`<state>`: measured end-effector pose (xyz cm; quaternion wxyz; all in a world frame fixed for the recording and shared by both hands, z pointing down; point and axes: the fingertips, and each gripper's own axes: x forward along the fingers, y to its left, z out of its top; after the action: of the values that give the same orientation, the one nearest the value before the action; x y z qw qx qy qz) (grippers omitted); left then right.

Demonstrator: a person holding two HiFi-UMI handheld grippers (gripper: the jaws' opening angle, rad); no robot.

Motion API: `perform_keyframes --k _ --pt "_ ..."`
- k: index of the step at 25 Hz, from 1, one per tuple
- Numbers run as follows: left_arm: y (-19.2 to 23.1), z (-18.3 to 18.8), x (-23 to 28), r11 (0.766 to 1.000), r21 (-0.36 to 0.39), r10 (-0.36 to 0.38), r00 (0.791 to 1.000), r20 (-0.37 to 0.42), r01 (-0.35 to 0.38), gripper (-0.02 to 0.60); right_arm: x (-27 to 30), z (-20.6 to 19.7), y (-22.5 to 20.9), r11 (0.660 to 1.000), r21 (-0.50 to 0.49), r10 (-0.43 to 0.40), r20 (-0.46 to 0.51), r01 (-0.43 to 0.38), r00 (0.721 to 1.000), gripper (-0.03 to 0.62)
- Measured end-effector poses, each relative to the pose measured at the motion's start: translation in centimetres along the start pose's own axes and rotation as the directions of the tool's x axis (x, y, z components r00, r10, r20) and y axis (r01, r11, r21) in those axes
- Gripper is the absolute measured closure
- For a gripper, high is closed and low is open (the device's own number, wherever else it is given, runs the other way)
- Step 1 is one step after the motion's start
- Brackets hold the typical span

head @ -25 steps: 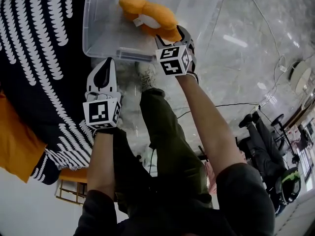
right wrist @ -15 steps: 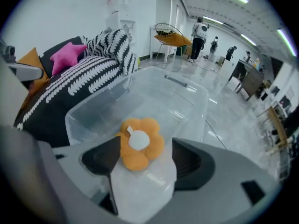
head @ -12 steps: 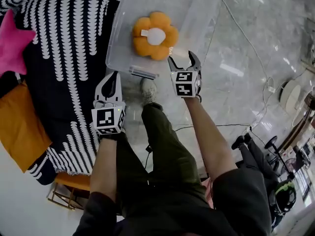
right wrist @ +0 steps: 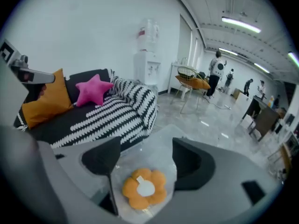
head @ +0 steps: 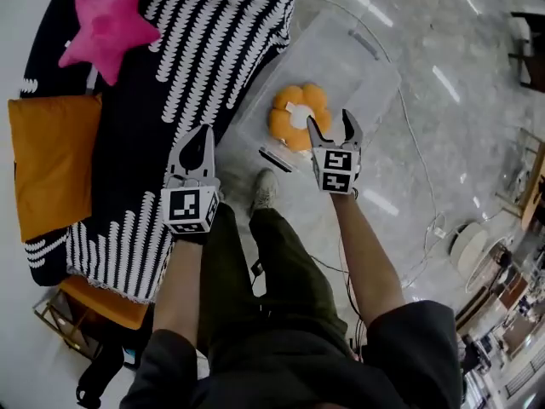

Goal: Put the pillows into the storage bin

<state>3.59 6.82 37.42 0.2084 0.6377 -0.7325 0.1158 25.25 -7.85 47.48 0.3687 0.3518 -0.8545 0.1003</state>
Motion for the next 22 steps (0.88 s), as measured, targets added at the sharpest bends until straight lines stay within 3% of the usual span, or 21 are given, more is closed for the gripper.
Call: perform_keyframes --k 3,7,13,18,22 --pt "3.1 -0.4 -4.6 0.997 -0.020 0.074 0.996 0.048 -0.073 0.581 -1.4 2.6 4.5 0.998 -0.047 0.048 0.074 -0.045 0.996 0.260" --pt "8.1 2.2 -8.7 0.981 -0.061 0.189 0.978 0.092 -0.184 0.581 -1.9 10.8 9.4 0.986 -0.122 0.135 0.156 -0.116 0.979 0.260" --pt "15.7 4.1 -15.5 0.943 -0.123 0.323 0.940 0.112 -0.309 0.581 -4.1 19.6 19.5 0.936 -0.260 0.294 0.213 -0.236 0.932 0.260" --pt "23.1 3.9 -21.1 0.884 -0.192 0.452 0.884 0.117 -0.426 0.581 -4.2 25.5 29.8 0.842 -0.430 0.441 0.205 -0.325 0.874 0.260" --pt "29.4 3.1 -25.9 0.827 -0.254 0.541 0.833 0.114 -0.502 0.581 -4.7 29.3 39.7 0.733 -0.562 0.555 0.168 -0.383 0.815 0.260"
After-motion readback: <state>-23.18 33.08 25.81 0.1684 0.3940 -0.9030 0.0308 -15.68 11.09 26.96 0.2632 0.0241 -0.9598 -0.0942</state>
